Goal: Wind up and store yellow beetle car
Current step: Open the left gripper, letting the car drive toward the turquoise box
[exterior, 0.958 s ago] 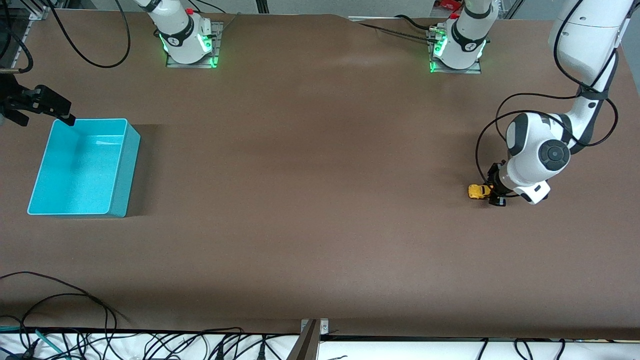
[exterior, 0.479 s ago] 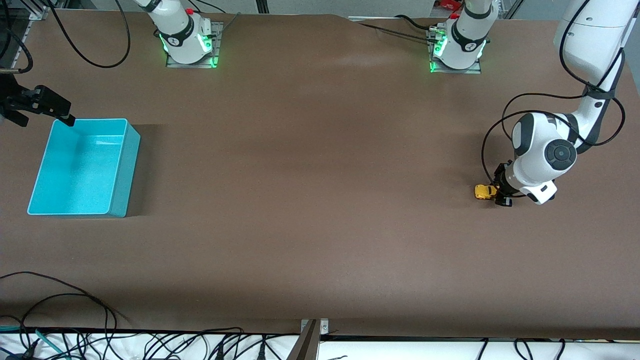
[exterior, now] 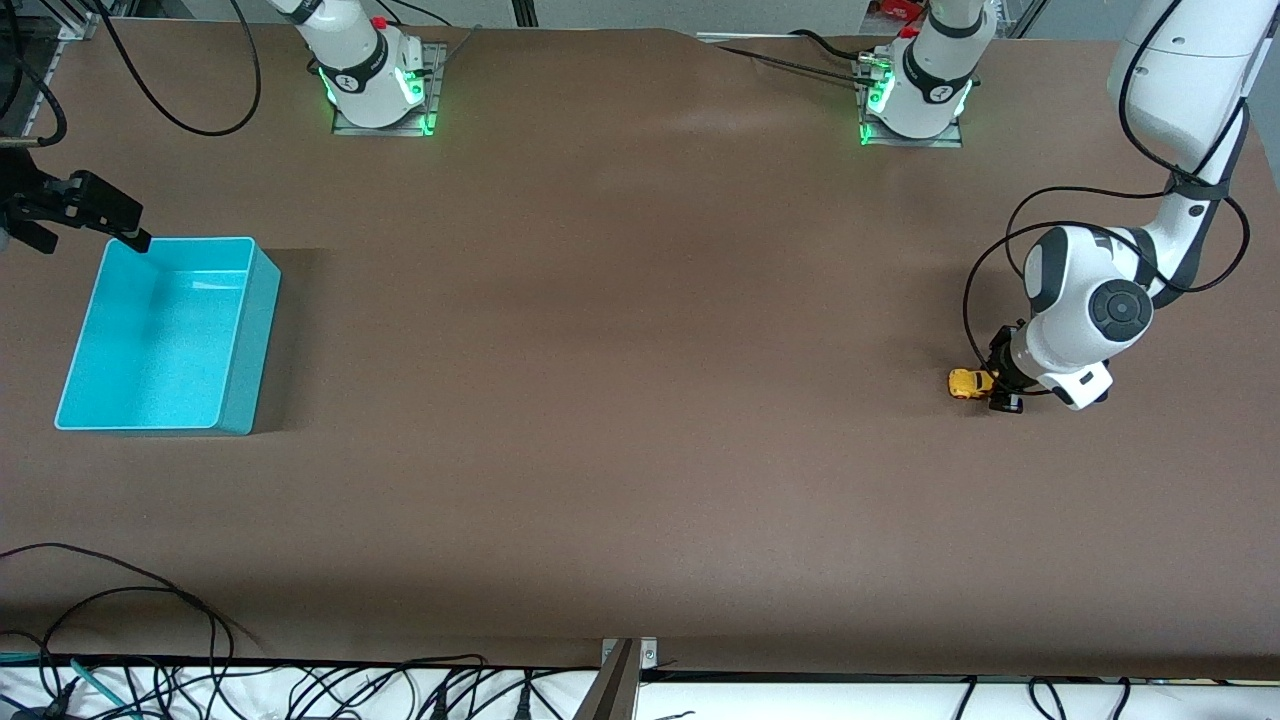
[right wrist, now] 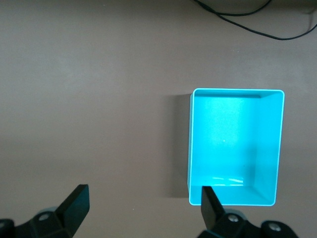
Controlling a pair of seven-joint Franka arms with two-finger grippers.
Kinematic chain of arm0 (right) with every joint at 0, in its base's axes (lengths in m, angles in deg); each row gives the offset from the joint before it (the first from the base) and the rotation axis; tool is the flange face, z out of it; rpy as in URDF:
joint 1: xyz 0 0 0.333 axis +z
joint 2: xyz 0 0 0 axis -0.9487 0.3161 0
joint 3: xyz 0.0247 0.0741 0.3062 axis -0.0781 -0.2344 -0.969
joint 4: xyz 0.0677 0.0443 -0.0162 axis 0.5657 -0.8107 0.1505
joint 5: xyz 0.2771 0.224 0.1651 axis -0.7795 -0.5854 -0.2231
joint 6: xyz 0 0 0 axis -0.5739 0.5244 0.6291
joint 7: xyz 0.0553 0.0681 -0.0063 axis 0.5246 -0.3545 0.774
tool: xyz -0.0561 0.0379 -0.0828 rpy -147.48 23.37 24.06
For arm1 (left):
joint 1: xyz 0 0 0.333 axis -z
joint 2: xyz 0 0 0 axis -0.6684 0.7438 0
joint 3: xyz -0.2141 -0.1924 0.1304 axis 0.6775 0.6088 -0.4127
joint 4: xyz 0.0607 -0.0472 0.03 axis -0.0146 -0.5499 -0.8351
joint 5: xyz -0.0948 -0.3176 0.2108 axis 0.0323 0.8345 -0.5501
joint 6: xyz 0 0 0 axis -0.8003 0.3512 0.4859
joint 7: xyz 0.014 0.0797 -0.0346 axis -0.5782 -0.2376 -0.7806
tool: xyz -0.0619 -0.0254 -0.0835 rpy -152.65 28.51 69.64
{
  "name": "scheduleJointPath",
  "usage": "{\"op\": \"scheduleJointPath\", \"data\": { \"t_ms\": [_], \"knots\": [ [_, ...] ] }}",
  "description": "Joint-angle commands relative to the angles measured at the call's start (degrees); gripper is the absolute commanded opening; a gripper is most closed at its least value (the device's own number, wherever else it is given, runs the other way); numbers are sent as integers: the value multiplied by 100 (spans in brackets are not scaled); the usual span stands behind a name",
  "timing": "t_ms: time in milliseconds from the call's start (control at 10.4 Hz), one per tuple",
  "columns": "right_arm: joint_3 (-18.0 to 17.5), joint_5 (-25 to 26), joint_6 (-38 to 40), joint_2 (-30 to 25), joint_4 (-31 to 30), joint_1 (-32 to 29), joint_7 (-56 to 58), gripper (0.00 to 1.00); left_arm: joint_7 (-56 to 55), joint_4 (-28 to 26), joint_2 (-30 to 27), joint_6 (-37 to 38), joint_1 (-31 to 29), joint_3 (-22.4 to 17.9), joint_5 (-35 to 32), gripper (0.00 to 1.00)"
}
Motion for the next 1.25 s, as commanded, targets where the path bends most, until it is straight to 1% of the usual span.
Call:
{"op": "scheduleJointPath", "data": {
  "t_ms": [0,383,575,671,862,958,1150],
  "knots": [
    [-22,30,21,27,108,6,-53,100,119,145,93,-45,-73,22,-111,100],
    [-22,30,13,27,109,6,-61,100,111,146,-3,-27,-56,48,-111,100],
    [-22,21,-40,27,100,6,-61,100,67,154,-91,78,-12,135,-111,100],
    [-22,21,-162,44,100,6,-279,100,67,172,-144,104,32,136,-111,100],
    [-22,21,-163,44,100,6,-378,100,93,190,-275,210,198,136,-137,100],
    [-22,30,-163,36,100,6,-378,100,154,259,-380,402,277,188,-189,100],
    [-22,30,-163,36,100,6,-378,100,626,610,-478,937,278,398,-199,99]
  ]
}}
